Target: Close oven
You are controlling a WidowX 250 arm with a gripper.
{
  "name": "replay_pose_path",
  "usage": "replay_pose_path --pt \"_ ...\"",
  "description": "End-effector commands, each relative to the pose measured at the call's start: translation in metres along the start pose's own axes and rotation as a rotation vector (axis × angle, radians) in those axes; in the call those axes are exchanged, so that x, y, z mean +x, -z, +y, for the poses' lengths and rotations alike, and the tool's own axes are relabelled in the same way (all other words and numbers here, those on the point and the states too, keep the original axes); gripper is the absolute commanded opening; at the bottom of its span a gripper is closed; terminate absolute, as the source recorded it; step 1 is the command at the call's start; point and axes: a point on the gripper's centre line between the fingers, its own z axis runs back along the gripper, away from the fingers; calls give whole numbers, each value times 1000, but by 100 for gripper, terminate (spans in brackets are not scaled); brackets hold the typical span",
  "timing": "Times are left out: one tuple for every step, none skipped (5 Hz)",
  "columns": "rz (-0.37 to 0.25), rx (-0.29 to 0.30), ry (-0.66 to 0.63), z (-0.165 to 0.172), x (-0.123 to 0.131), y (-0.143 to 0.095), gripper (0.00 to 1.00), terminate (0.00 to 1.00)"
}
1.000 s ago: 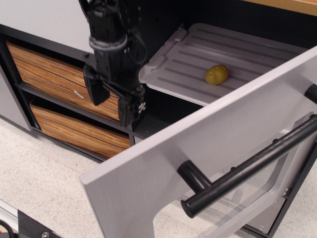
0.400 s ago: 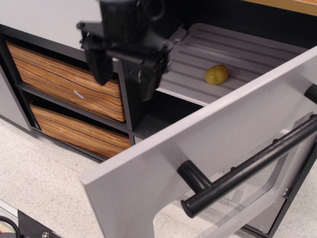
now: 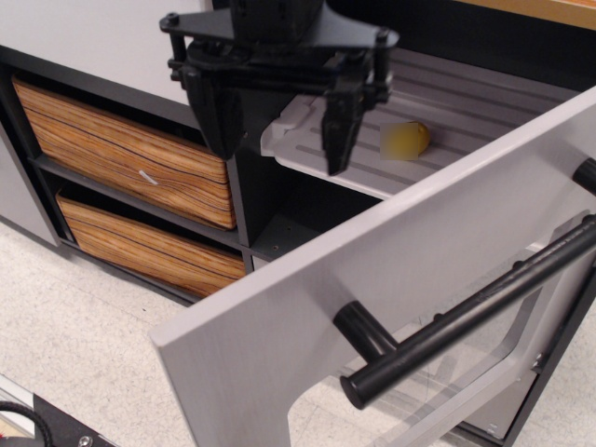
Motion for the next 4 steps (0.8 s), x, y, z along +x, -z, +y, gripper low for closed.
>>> replay_pose_path --pt "-74 -60 -142 -24 7 -54 100 0" --pt "-38 -92 -74 -41 3 -55 100 0" --pt "-61 -101 94 -57 -7 -47 100 0" --pt "-131 -106 252 -65 -12 -44 100 0"
